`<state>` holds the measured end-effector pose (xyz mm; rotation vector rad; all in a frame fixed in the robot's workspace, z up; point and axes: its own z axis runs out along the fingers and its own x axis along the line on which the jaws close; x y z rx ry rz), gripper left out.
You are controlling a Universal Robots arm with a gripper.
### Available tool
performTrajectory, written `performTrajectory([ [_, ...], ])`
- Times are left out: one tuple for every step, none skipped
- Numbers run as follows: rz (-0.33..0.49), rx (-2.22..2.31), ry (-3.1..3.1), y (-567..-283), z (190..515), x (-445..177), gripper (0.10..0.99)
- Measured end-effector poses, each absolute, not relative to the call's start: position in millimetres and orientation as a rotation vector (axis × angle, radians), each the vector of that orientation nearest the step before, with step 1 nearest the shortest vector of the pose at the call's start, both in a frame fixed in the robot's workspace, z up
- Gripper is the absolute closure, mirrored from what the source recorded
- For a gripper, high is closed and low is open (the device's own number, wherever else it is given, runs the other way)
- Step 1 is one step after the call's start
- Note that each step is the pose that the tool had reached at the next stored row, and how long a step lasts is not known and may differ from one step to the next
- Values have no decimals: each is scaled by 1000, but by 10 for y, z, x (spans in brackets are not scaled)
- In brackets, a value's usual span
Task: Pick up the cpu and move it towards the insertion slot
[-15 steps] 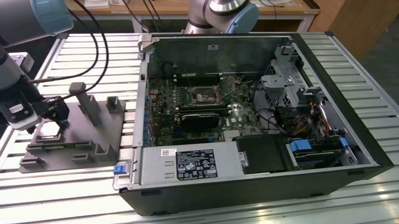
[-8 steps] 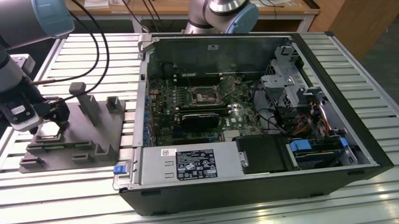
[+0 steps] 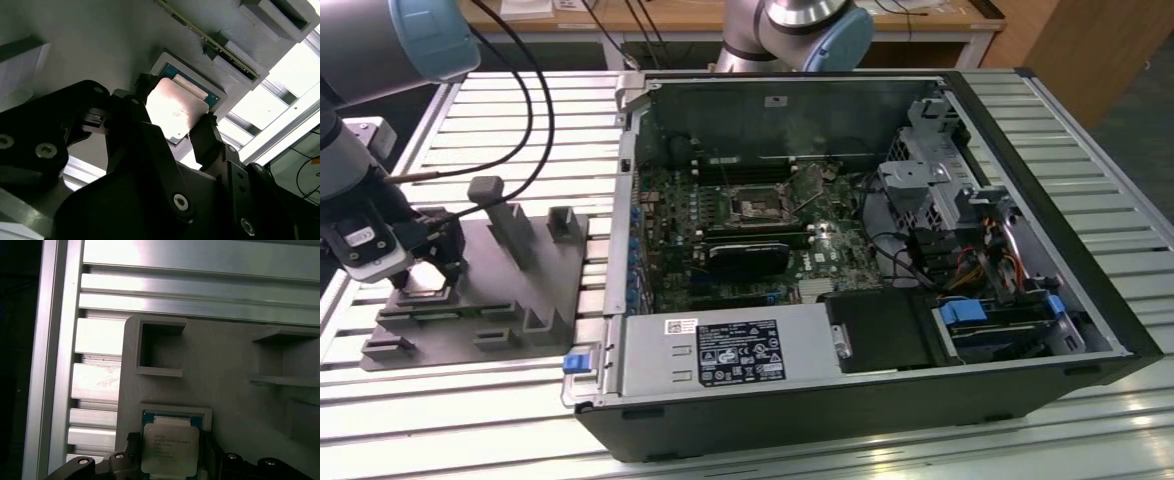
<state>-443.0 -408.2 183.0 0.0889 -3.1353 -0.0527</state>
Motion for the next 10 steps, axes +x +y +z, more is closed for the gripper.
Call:
performTrajectory([
  [-53,89,-3135,-4082,1830,-4430,478],
  [-53,89,-3135,-4082,1829,-4430,478],
  [-53,89,-3135,-4083,1828,-4430,478],
  [-53,89,-3135,-4083,1828,-4430,490],
  [-53,89,-3135,-4083,1828,-4430,545],
  [-53,89,-3135,-4083,1828,-4430,545],
  [-53,89,-3135,-4082,1828,-4430,545],
  [-53,89,-3135,-4083,1827,-4430,545],
  [-53,89,-3135,-4082,1827,-4430,545],
  [-53,89,-3135,-4083,1827,-4430,545],
])
